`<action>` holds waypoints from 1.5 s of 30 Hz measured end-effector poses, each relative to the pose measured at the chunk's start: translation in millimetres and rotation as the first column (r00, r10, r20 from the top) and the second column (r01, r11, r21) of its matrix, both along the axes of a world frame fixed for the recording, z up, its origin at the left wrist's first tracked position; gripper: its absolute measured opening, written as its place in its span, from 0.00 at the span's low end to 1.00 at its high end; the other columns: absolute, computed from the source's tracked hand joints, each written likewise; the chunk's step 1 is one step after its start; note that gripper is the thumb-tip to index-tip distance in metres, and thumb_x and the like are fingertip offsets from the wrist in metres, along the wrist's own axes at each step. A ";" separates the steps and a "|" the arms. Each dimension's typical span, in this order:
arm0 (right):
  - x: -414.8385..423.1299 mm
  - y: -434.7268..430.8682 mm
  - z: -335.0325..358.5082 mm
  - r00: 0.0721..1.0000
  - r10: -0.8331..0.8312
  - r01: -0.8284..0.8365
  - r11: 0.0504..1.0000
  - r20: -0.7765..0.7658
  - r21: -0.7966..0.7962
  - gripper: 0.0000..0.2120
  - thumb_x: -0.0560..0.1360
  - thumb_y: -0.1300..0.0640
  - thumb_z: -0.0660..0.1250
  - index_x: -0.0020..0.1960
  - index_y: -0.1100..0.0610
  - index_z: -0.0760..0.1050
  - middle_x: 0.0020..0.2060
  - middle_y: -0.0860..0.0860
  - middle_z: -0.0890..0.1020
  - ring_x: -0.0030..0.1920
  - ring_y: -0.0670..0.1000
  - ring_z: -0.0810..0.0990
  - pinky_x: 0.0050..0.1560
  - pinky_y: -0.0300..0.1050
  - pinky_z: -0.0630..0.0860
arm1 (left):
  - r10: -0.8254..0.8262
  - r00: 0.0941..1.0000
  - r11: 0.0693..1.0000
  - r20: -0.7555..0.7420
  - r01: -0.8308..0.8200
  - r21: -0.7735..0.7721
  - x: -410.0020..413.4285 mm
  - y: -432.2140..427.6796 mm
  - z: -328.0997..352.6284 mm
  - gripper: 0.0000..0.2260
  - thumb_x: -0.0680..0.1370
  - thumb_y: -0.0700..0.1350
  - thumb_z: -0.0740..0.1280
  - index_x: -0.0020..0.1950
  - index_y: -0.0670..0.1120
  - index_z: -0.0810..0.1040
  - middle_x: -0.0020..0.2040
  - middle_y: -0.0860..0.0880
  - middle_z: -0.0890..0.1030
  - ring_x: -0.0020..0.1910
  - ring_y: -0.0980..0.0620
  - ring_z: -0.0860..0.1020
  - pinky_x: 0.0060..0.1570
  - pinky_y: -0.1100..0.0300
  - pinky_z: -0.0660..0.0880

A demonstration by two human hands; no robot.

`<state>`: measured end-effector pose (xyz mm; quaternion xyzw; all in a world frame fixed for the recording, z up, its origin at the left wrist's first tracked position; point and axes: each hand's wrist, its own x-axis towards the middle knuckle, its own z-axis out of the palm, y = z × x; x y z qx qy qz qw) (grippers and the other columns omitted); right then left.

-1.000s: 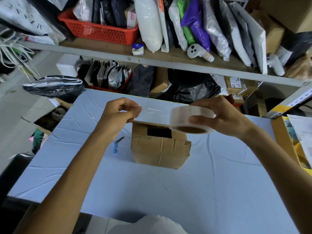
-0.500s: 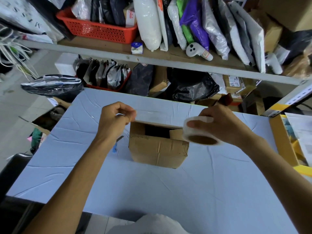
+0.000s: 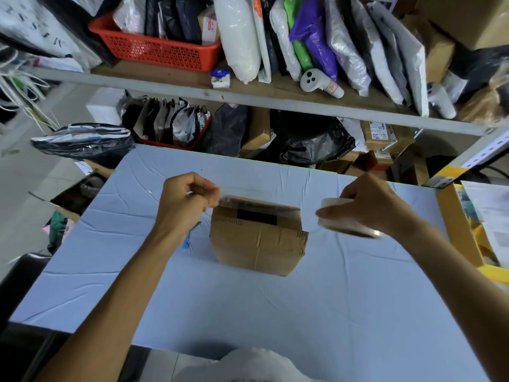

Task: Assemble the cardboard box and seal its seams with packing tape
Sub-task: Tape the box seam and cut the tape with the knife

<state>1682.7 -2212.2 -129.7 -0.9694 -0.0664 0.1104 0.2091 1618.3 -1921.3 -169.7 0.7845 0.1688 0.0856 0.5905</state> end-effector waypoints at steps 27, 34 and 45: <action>-35.3 33.3 -49.2 0.968 -0.014 0.093 0.947 0.251 -0.308 0.30 0.68 0.29 0.65 0.38 0.59 0.74 0.29 0.51 0.73 0.32 0.55 0.74 0.31 0.43 0.61 | 0.072 0.987 0.965 0.146 -0.106 0.240 -22.5 5.4 -51.3 0.05 0.70 0.42 0.76 0.42 0.45 0.80 0.38 0.54 0.82 0.39 0.55 0.80 0.38 0.69 0.75; -37.7 14.1 -27.7 0.985 -0.075 0.086 0.994 0.152 -0.065 0.27 0.63 0.30 0.68 0.32 0.55 0.78 0.29 0.50 0.77 0.33 0.51 0.75 0.30 0.43 0.67 | 0.036 0.992 0.978 0.123 -0.061 0.200 -20.9 10.2 -39.9 0.05 0.72 0.39 0.73 0.42 0.48 0.80 0.39 0.56 0.82 0.41 0.61 0.80 0.40 0.70 0.75; -21.5 -14.1 24.3 0.998 0.057 -0.061 0.953 0.021 0.296 0.16 0.61 0.41 0.76 0.33 0.53 0.82 0.31 0.56 0.82 0.34 0.55 0.79 0.37 0.52 0.75 | -0.046 0.991 0.996 0.126 0.037 0.075 -10.4 22.1 -16.1 0.05 0.75 0.39 0.70 0.41 0.48 0.80 0.37 0.51 0.83 0.36 0.57 0.82 0.37 0.70 0.76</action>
